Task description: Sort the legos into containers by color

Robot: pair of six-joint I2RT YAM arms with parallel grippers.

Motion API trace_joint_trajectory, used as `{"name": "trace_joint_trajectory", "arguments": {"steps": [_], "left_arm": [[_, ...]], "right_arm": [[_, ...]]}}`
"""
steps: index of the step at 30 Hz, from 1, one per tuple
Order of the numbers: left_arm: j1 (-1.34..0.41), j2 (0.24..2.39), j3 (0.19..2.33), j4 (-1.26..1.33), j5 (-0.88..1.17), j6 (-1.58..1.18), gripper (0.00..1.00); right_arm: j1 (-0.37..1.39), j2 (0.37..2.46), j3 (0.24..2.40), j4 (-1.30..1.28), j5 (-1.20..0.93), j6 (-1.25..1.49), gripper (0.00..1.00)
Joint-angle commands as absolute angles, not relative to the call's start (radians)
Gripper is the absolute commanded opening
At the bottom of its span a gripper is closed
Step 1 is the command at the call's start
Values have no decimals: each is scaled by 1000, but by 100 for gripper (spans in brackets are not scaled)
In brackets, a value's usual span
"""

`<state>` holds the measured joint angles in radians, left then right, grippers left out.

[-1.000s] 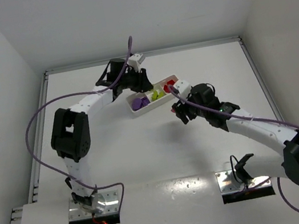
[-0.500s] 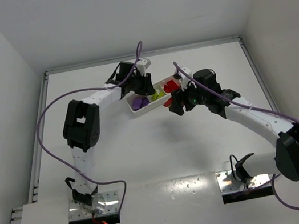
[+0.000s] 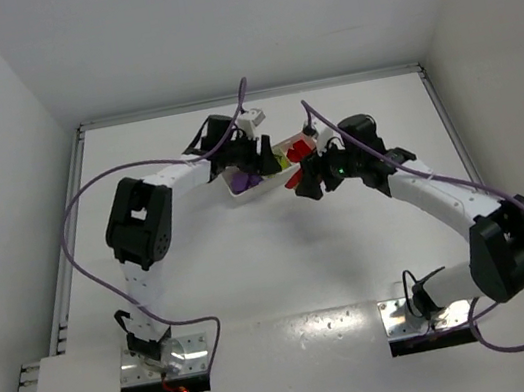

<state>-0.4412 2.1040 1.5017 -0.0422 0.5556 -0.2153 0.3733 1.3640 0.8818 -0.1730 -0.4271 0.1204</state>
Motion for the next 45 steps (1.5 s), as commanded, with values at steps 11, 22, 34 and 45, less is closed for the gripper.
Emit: {"name": "trace_joint_trajectory", "arguments": {"steps": [11, 22, 34, 45], "left_arm": [[-368, 1708, 1201, 144, 1276, -207, 65], [-417, 1710, 1239, 61, 1327, -158, 68], [-456, 1720, 1276, 52, 1336, -149, 71], [-506, 1750, 1315, 52, 1355, -182, 37]], "right_arm": [[259, 1503, 1018, -230, -1041, 20, 0], [259, 1578, 1083, -233, -1201, 35, 0], [278, 1578, 1083, -215, -1220, 60, 0], [287, 1578, 1074, -206, -1210, 51, 0]]}}
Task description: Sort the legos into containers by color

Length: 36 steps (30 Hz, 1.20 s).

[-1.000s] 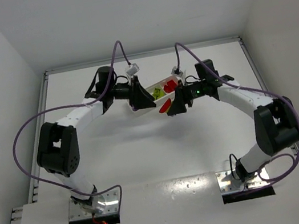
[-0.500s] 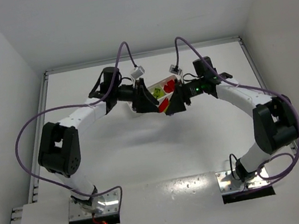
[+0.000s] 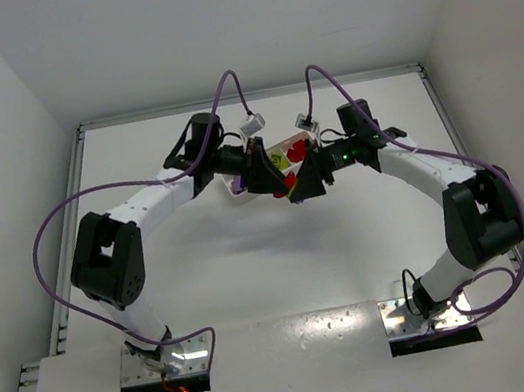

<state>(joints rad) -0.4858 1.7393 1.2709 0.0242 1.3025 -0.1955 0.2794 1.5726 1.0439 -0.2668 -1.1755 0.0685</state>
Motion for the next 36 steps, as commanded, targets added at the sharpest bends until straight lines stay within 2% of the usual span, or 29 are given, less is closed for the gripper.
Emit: {"name": "trace_joint_trajectory", "arguments": {"steps": [1, 4, 7, 12, 17, 25, 30, 36], "left_arm": [[-515, 1750, 1315, 52, 1344, -183, 28], [-515, 1750, 1315, 43, 1331, -183, 14], [-515, 1750, 1315, 43, 1305, -173, 11], [-479, 1759, 1336, 105, 1249, -201, 11], [-446, 1851, 1393, 268, 1162, -376, 11], [-521, 2126, 1805, -44, 789, -216, 9], [-566, 2261, 1887, -80, 533, -196, 17], [-575, 2344, 1925, -92, 424, -169, 20]], "right_arm": [[287, 1578, 1083, -221, -1210, 23, 0], [287, 1578, 1083, -314, -1201, -73, 0], [265, 1566, 1071, -417, -1192, -179, 0], [219, 1502, 1010, -633, -1158, -383, 0], [164, 1431, 898, -683, -1123, -405, 0], [55, 1379, 850, -597, -1002, -304, 0], [2, 1370, 879, -500, -988, -129, 0], [-26, 1379, 914, -465, -988, -71, 0]]}}
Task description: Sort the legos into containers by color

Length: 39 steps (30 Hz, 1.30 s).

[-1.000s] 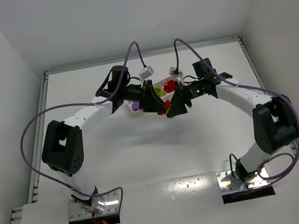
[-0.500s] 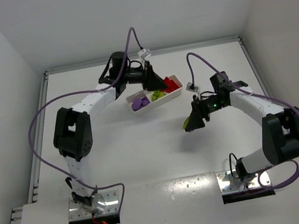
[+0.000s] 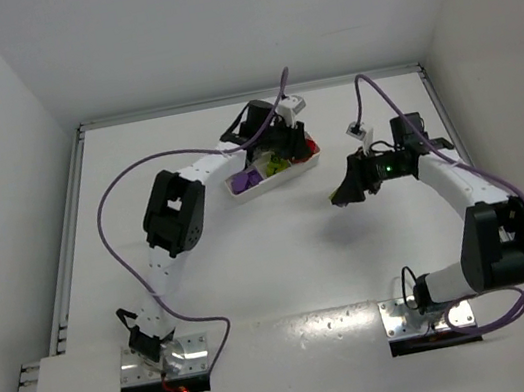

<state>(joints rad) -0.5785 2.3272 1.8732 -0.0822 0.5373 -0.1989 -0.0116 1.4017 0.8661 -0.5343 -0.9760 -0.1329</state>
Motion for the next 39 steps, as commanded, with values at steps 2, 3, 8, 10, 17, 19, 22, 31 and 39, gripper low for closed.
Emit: {"name": "trace_joint_trajectory", "arguments": {"steps": [2, 3, 8, 10, 17, 19, 22, 31, 39], "left_arm": [[-575, 2371, 1936, -101, 411, -160, 22], [-575, 2372, 1950, -101, 390, -149, 22], [-575, 2413, 1983, -110, 380, -140, 37], [-575, 2413, 1983, -110, 380, -140, 52], [-565, 2324, 1876, 27, 503, -198, 90], [-554, 2257, 1809, 139, 531, -269, 91], [-543, 2188, 1787, 205, 593, -351, 91], [-451, 1886, 1433, 380, 670, -531, 91], [-442, 1675, 1181, 291, 710, -459, 83]], "right_arm": [[-26, 1379, 923, -456, -997, -58, 0], [-26, 1388, 923, -456, -997, -49, 0], [-26, 1397, 933, -434, -1006, -37, 0], [-26, 1407, 943, -434, -1006, -37, 0], [-26, 1454, 965, -399, -1080, 8, 0], [-26, 1468, 965, -370, -1107, 47, 0], [-26, 1494, 965, -307, -1155, 134, 0], [1, 1597, 900, 297, -1192, 844, 0], [49, 1689, 957, 547, -1153, 1163, 0]]}}
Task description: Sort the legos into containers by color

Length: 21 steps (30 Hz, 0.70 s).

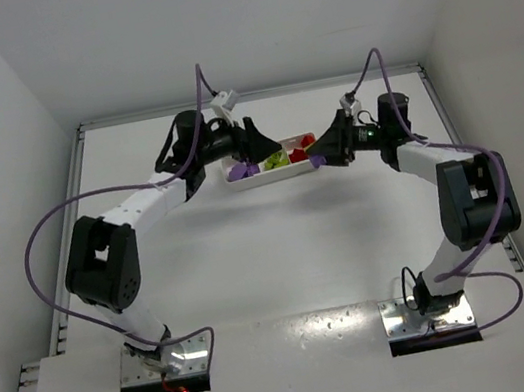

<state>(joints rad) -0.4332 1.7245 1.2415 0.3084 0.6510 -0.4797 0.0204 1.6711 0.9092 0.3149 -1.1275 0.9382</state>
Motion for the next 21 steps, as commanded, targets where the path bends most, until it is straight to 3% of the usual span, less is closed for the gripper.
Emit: {"name": "trace_joint_trajectory", "arguments": {"steps": [1, 3, 7, 11, 16, 21], "left_arm": [[-442, 1664, 1166, 301, 735, -450, 82], [-451, 1640, 1121, 350, 814, -414, 81], [-451, 1628, 1111, 327, 992, -269, 82], [-427, 1618, 1111, 314, 1061, -199, 83], [-403, 1583, 1120, 322, 1144, -125, 83], [-393, 1490, 1143, 76, 1137, 162, 83]], "right_arm": [[58, 1689, 957, 572, -1170, 1178, 0], [86, 1710, 977, 679, -1245, 1212, 0], [146, 1739, 1048, 655, -1412, 1143, 4], [192, 1778, 1191, 211, -1590, 774, 9], [192, 1778, 1172, 156, -1600, 765, 10], [183, 1778, 1134, 175, -1600, 778, 10]]}}
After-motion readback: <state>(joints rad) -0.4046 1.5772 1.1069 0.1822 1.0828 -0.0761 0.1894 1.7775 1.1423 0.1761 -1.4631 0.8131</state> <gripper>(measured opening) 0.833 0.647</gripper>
